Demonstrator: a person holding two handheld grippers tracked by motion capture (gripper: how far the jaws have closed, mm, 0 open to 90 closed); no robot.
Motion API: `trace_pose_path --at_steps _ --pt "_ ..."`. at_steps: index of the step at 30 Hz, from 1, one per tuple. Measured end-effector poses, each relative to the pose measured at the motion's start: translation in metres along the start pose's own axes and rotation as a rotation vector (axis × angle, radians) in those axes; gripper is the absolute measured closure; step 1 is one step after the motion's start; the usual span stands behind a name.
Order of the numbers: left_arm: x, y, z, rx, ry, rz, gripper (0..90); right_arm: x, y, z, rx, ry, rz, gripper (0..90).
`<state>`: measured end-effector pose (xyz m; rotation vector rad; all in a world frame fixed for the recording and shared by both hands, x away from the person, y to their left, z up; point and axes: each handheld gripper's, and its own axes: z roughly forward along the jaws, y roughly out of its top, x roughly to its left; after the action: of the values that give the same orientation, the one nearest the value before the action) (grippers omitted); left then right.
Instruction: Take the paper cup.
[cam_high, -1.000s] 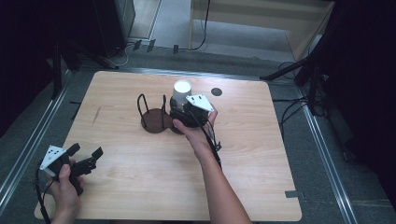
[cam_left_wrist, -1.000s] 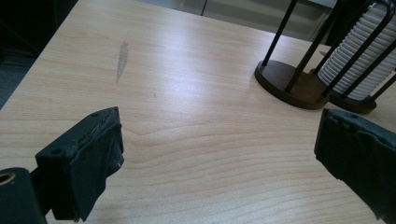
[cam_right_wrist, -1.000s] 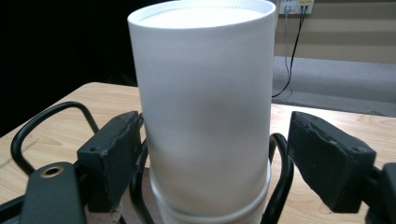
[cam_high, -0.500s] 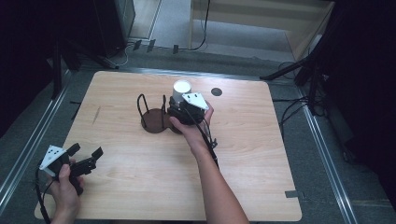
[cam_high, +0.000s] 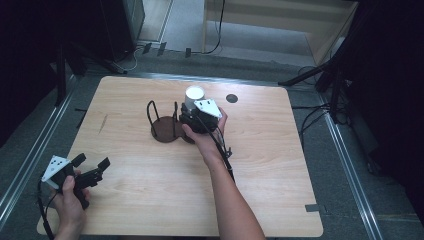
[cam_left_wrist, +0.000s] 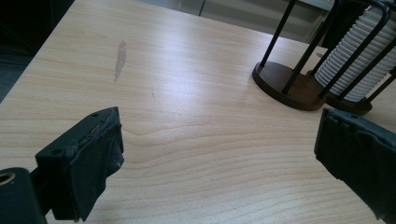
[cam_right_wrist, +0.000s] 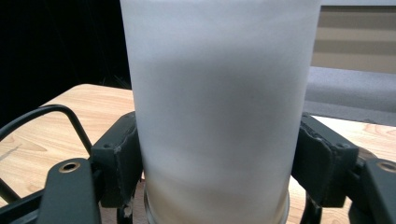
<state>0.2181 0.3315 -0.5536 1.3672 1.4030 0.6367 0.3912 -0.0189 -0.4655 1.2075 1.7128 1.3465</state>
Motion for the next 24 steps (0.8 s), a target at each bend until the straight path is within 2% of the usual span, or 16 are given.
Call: trace_pose_path --at_steps 2,6,10,20,24 --pt "0.0 0.0 0.0 -0.001 -0.001 -0.001 1.5 -0.001 0.0 0.0 0.0 0.001 0.005 25.0" --pt "0.0 0.0 0.0 -0.002 -0.001 -0.004 1.5 0.0 0.001 -0.002 -0.009 -0.008 -0.022 25.8" --pt "0.0 0.0 0.0 -0.003 0.0 -0.004 1.5 -0.001 0.006 -0.005 -0.034 -0.005 -0.006 27.1" --pt "0.0 0.0 0.0 -0.002 0.0 -0.005 1.5 0.0 0.019 -0.011 -0.063 0.011 -0.003 28.3" --pt "0.0 0.0 0.0 -0.002 0.0 -0.006 1.5 -0.001 0.019 -0.01 -0.053 0.013 0.012 28.2"
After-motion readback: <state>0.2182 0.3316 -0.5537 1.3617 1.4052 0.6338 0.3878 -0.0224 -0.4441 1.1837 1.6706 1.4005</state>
